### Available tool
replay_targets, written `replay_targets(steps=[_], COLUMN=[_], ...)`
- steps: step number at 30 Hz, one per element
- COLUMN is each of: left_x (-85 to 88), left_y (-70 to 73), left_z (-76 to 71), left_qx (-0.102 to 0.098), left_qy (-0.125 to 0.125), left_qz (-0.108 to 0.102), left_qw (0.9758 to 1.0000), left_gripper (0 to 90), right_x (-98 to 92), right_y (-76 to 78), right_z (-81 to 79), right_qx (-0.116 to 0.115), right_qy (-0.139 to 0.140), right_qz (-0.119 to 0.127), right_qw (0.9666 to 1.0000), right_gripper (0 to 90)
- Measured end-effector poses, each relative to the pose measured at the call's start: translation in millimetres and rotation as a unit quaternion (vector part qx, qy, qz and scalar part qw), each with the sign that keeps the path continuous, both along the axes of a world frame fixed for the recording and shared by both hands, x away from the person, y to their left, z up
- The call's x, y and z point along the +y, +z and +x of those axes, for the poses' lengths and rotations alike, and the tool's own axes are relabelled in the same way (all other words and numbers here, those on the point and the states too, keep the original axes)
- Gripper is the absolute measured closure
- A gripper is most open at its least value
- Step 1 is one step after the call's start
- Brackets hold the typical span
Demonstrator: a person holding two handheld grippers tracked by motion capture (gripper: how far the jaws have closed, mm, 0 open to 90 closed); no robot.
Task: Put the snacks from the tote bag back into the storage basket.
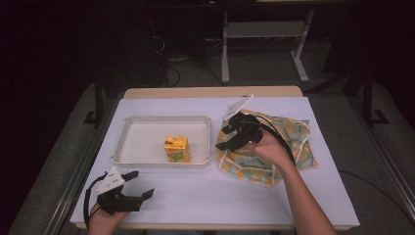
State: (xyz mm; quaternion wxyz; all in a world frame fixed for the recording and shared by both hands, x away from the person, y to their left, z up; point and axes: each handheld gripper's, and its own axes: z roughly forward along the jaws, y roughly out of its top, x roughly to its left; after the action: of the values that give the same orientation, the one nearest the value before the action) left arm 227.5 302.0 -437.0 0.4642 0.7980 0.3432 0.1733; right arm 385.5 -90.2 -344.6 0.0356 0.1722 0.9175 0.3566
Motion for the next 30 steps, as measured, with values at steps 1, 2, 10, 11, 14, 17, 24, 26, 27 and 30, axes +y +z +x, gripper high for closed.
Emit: replay_targets(steps=[1,2,10,11,14,17,24,26,27,30], left_x=[-0.1,-0.1,-1.5,-1.4,-1.6,-2.1,-1.7,-1.5,-1.5,-1.0], left_y=[-0.1,-0.1,-0.8,-0.7,-0.7,-0.9,-1.0,-1.1,-1.1,-0.8], left_z=[0.1,0.1,0.0,0.0,0.0,0.3,0.8,1.0,1.0,0.8], left_qx=[0.0,0.0,0.001,0.001,0.001,0.002,0.002,0.002,0.003,0.002], left_qy=[0.0,0.0,0.002,0.002,0.002,0.003,0.002,0.002,0.002,0.001], left_qz=[0.0,0.0,-0.004,-0.004,-0.005,-0.004,-0.003,-0.003,-0.003,-0.001], left_qw=[1.0,1.0,1.0,1.0,1.0,1.0,1.0,1.0,1.0,1.0], left_gripper=[13.2,13.2,13.2,13.2,13.2,13.2,13.2,13.2,13.2,13.2], right_x=[-2.1,-2.9,-17.0,-19.5,-26.6,-32.4,-41.2,-44.7,-46.0,-49.9], right_y=[-1.0,-1.2,-2.8,-3.0,-4.3,-5.9,-10.7,-11.5,-11.5,-11.1], right_z=[-0.1,-0.5,-6.3,-7.3,-9.7,-11.4,-14.3,-16.0,-16.5,-20.5], right_qx=[0.0,0.003,0.005,0.005,0.006,0.007,0.01,0.014,0.013,0.009], right_qy=[0.0,-0.003,-0.019,-0.02,-0.026,-0.03,-0.038,-0.043,-0.042,-0.045], right_qz=[0.001,0.001,0.01,0.009,0.01,0.012,0.011,0.012,0.012,0.018], right_qw=[1.0,1.0,0.9998,0.9997,0.9996,0.9995,0.9992,0.9989,0.999,0.9988], right_gripper=[30.5,30.2,30.0,30.0,30.0,30.0,29.9,29.2,29.1,29.4])
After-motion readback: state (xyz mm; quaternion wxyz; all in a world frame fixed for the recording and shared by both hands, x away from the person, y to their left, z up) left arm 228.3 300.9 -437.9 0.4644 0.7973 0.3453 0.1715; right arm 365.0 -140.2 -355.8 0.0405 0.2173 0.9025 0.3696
